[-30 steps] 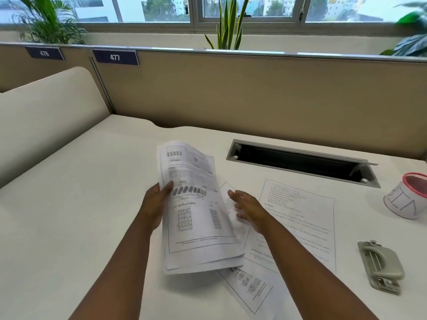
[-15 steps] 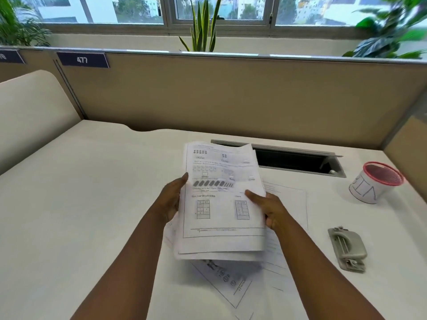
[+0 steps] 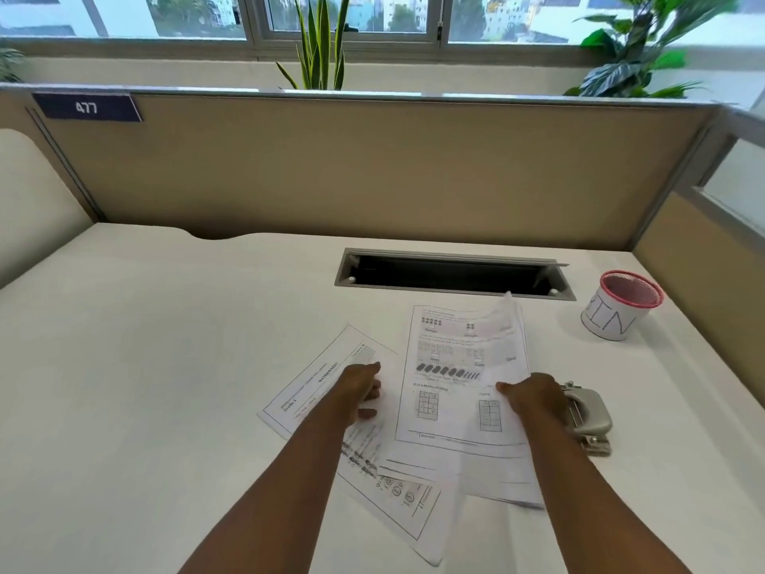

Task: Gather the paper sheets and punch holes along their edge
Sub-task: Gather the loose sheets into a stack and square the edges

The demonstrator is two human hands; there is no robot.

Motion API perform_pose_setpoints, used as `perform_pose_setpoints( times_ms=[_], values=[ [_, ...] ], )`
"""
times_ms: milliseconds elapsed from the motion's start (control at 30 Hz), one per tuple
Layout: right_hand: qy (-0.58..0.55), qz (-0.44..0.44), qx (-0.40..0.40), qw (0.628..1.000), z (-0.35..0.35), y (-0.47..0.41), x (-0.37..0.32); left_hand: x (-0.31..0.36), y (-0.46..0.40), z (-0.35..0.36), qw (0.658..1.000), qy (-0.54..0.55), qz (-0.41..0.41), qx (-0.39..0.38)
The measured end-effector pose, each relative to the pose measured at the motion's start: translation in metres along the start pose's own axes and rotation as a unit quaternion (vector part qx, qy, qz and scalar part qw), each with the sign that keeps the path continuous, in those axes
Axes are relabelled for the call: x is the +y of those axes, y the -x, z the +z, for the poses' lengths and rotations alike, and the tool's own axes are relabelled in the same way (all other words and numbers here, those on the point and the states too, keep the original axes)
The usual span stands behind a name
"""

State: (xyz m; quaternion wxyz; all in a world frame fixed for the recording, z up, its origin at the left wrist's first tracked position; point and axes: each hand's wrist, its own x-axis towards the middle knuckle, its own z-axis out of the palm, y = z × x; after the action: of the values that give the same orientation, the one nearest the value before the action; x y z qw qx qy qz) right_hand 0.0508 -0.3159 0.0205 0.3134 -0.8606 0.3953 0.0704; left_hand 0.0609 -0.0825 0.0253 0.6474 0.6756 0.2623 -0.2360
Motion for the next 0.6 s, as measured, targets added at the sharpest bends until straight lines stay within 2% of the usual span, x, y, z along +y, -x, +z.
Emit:
perform_pose_setpoints(
  times_ms=[100,200,267,300,333,400,433,500,600],
  values=[
    [0.067,0.016,0.021,0.997,0.008,0.008,-0.003,0.003,0.001,0.006,1.0,0.005,-0.013,-0.017],
    [0.045,0.016,0.002,0.999,0.015,0.005,-0.004,0.005,0.003,0.01,1.0,0.001,-0.013,-0.028],
    [0.024,0.002,-0.012,1.0,0.019,0.004,-0.004,0.002,0.003,0.01,1.0,0.002,0.011,-0.004],
    [0.036,0.011,0.0,0.999,0.021,0.004,-0.006,0.0,0.002,0.01,0.998,-0.01,0.037,0.04],
    [0.06,0.028,0.015,0.998,0.023,0.005,-0.009,-0.004,0.0,0.008,0.991,-0.045,0.058,0.115],
    [0.094,0.051,0.025,0.994,0.022,0.008,-0.013,-0.012,0.003,0.004,0.948,-0.113,0.053,0.293],
    [0.095,0.053,0.019,0.994,0.021,0.008,-0.015,-0.015,0.006,0.002,0.929,-0.099,0.039,0.355],
    [0.107,0.052,0.001,0.993,0.02,0.007,-0.017,-0.021,0.01,-0.001,0.905,-0.003,0.002,0.426],
    [0.081,0.047,0.006,0.996,0.02,0.001,-0.017,-0.024,0.012,-0.003,0.885,0.099,-0.038,0.453]
  ],
)
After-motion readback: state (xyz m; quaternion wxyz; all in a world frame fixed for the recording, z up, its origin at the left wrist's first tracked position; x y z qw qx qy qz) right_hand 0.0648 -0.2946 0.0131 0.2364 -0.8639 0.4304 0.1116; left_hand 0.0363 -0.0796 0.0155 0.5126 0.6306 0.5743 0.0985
